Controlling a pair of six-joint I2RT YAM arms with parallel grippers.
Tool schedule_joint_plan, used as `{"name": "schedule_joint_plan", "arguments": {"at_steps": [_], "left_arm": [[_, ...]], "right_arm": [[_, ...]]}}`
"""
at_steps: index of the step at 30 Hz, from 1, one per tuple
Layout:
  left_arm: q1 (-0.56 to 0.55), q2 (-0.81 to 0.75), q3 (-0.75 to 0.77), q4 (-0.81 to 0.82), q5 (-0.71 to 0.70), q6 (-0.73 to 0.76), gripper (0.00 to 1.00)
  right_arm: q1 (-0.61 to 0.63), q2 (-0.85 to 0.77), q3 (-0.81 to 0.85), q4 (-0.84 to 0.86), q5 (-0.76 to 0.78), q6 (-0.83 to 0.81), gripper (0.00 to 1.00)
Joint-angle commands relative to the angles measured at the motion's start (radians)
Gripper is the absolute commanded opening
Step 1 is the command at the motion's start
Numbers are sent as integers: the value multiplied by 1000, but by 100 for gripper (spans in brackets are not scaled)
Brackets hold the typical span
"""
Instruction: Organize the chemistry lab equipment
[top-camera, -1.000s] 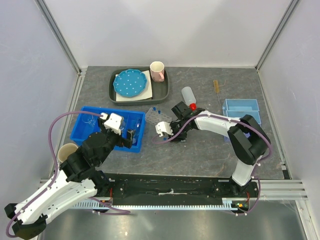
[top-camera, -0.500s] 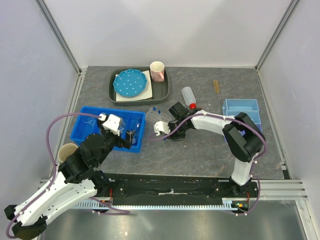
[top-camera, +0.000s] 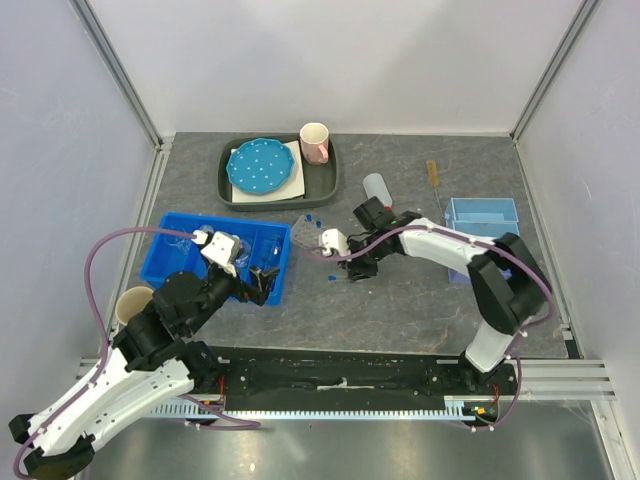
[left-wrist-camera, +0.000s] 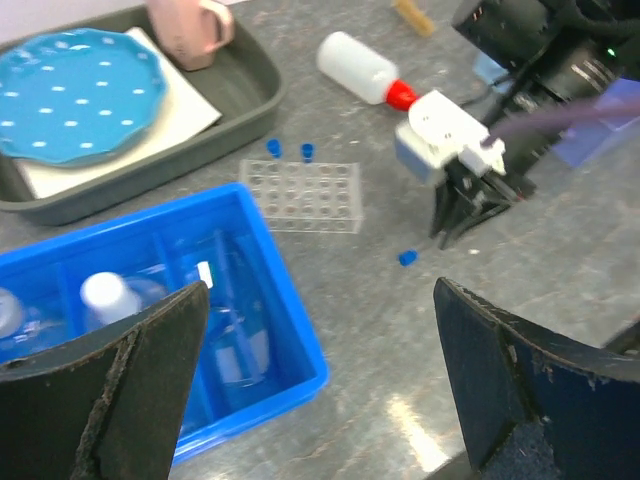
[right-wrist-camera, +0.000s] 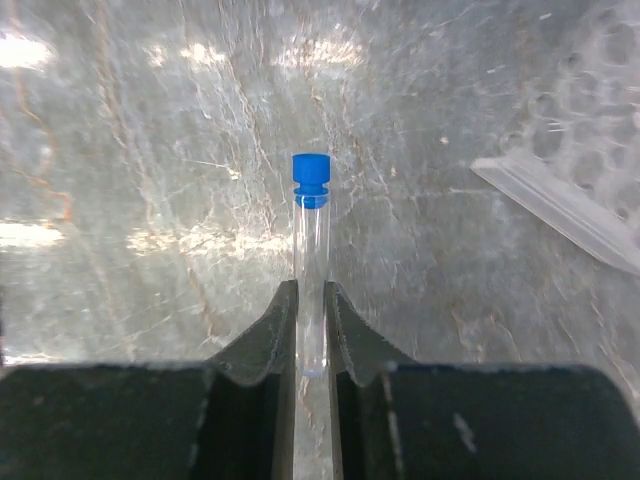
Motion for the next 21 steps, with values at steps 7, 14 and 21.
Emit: {"name": "schedule_joint_plan", "arguments": {"at_steps": [7, 14, 21], "left_arm": [[4, 28, -216, 521, 206, -685, 99], [6, 286, -252, 802, 250, -895, 97], [6, 546, -152, 812, 338, -935, 90]], "right_arm": [[-146, -367, -202, 197, -419, 209, 14], [-214, -408, -223, 248, -575, 269, 14], [-223, -426, -225, 254, -611, 279, 14]]}}
